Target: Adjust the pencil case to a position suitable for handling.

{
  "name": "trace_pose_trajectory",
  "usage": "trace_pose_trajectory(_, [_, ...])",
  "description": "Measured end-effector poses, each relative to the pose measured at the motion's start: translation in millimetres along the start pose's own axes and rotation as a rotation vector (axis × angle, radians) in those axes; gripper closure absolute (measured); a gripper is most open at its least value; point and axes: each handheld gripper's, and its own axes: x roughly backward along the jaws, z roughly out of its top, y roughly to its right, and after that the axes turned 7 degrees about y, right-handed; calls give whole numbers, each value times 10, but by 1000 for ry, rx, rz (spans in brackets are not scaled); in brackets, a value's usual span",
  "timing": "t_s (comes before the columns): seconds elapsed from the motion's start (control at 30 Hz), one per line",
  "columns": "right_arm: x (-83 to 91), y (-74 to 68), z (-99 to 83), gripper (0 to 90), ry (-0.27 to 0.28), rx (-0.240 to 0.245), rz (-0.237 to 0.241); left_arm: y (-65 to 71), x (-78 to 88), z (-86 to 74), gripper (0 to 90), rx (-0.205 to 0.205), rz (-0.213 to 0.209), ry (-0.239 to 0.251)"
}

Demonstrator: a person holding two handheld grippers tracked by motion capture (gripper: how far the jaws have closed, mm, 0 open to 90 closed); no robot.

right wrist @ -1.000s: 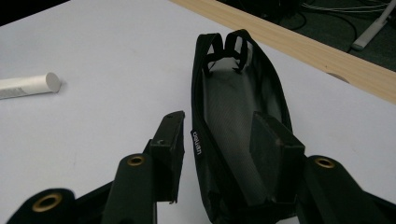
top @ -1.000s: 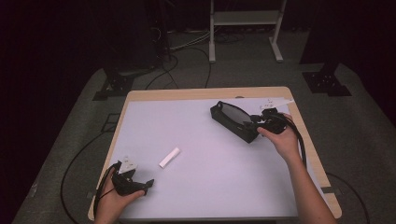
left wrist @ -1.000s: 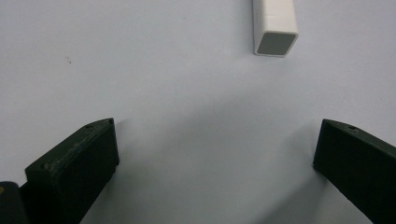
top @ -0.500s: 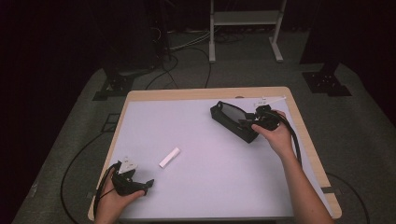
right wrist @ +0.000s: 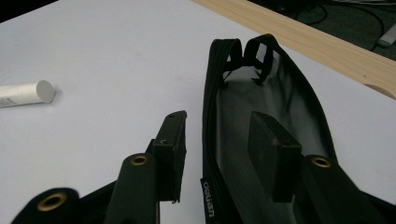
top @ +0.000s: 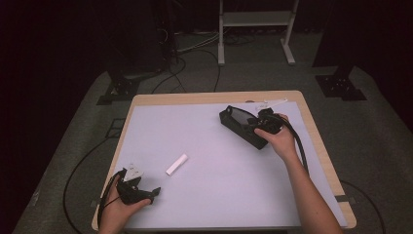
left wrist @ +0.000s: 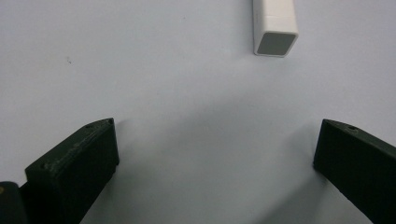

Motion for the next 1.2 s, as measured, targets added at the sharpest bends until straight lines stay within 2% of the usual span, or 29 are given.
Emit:
trace_pose_trajectory(0.23, [-123, -11, 45, 571, -12, 10, 7, 0, 0, 0, 0, 0, 0, 0])
trace_pose_trajectory(0.77, [-337, -8, 72, 605, -40, -9, 15, 0, 0, -1, 0, 0, 0, 1])
trace_pose_trajectory(0.9, [-387, -17, 78, 642, -52, -13, 5, 0, 0, -1, 0, 0, 0, 1])
trace_pose_trajectory(0.93, [-400, -24, 77, 689, -51, -18, 3, 0, 1, -1, 0, 0, 0, 1])
trace_pose_trajectory(1.03, [-406, -23, 74, 711, -56, -22, 7, 0, 0, -1, 0, 0, 0, 1])
trace_pose_trajectory(1.2, [-412, -8, 58, 798, -65, -33, 10, 0, 1, -1, 0, 0, 0, 1])
